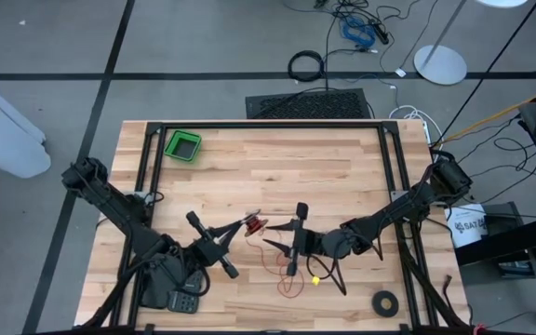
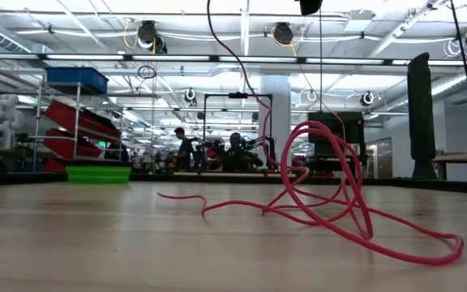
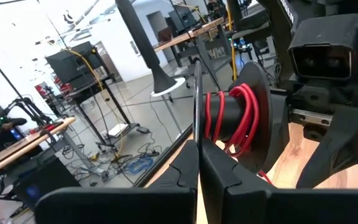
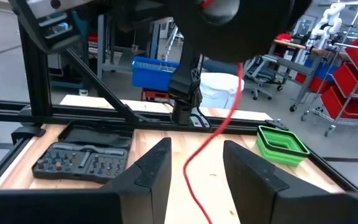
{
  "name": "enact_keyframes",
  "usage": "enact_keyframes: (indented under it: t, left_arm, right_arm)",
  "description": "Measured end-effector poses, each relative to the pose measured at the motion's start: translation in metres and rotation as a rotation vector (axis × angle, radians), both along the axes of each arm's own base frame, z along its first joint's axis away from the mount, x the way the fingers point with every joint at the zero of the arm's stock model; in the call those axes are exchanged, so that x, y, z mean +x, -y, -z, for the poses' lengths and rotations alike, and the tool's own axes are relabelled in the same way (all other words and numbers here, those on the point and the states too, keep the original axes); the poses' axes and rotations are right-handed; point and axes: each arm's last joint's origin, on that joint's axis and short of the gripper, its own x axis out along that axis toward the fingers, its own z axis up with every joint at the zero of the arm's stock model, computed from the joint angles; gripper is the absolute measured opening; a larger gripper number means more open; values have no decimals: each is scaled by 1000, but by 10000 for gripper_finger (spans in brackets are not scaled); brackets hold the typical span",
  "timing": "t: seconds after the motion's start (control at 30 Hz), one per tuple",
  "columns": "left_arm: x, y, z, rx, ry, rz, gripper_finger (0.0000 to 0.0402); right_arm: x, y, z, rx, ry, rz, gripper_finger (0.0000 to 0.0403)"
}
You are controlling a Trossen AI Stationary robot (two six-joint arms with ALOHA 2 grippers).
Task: Coil cords
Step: Uncoil the red wire from the spool
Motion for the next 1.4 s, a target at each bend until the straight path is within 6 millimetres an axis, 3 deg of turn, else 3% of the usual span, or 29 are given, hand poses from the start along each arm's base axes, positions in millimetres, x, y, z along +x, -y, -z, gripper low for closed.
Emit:
enact_keyframes:
  t: [0.57,0.8,1.07,1.4]
  left_arm:
    - [1,0,0,-6,2,30,4]
    - [1,0,0,-9,4,30,4]
    - [6,-4,0,-54,32,59,4]
    - [17,-14,4,-117,64,80,4]
  right_arm:
    - [4,7,-5,23,44,11,80]
    - [4,7,-4,31,42,-27,8]
    - [7,8,0,65,44,-19,1]
    - [28,-1,-2,58,62,-15,0]
